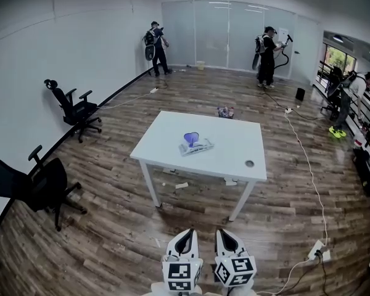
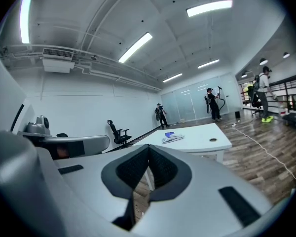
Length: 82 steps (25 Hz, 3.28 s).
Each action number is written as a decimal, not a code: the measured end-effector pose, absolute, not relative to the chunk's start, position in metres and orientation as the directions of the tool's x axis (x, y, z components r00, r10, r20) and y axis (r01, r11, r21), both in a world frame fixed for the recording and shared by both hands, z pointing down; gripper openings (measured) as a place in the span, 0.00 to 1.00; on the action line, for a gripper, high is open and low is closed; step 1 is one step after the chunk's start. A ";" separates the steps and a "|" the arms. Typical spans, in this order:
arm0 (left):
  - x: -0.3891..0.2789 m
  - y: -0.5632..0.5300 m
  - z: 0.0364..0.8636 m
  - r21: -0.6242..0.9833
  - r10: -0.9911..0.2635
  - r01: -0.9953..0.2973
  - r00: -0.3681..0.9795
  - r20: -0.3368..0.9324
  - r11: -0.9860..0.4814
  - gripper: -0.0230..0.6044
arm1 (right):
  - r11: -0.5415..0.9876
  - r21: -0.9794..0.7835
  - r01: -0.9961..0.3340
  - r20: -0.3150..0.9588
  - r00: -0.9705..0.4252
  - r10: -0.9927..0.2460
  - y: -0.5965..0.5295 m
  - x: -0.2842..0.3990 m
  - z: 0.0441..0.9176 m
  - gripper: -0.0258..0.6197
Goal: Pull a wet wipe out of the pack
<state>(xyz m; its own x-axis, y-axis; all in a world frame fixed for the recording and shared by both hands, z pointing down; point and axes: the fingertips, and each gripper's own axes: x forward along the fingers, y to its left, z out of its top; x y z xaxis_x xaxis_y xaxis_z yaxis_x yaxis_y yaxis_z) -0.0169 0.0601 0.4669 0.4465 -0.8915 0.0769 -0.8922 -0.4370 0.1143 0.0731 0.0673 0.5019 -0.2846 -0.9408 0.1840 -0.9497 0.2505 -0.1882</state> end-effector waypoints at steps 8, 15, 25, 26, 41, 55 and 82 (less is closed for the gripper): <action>-0.004 0.042 0.469 0.116 -0.894 -0.895 0.442 0.082 -0.431 0.03 | 0.257 -0.181 -0.949 0.189 -0.290 -0.938 0.050 0.087 0.504 0.05; 0.005 0.029 0.471 0.114 -0.892 -0.894 0.443 0.090 -0.433 0.03 | 0.250 -0.181 -0.951 0.203 -0.285 -0.937 0.038 0.099 0.507 0.05; 0.003 0.023 0.473 0.104 -0.899 -0.902 0.428 0.096 -0.419 0.04 | 0.258 -0.194 -0.946 0.212 -0.297 -0.931 0.031 0.099 0.514 0.05; 0.003 0.022 0.474 0.105 -0.899 -0.903 0.427 0.097 -0.418 0.03 | 0.259 -0.195 -0.946 0.212 -0.298 -0.931 0.030 0.098 0.514 0.05; 0.009 0.008 0.472 0.101 -0.896 -0.899 0.434 0.091 -0.425 0.04 | 0.244 -0.205 -0.948 0.209 -0.286 -0.935 0.019 0.108 0.514 0.05; 0.009 -0.015 0.474 0.095 -0.893 -0.895 0.443 0.077 -0.436 0.04 | 0.224 -0.218 -0.950 0.209 -0.270 -0.940 -0.002 0.111 0.520 0.05; 0.003 -0.121 0.471 0.095 -0.890 -0.892 0.450 0.081 -0.442 0.03 | 0.218 -0.213 -0.952 0.205 -0.262 -0.943 -0.106 0.107 0.516 0.05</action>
<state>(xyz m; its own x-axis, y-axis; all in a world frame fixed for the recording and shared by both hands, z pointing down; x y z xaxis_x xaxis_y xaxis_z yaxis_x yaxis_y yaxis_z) 0.0034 -0.1212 0.4714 0.4496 -0.8895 0.0809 -0.8919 -0.4422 0.0949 0.1073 -0.1065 0.5160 -0.2617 -0.9431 0.2051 -0.9524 0.2179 -0.2133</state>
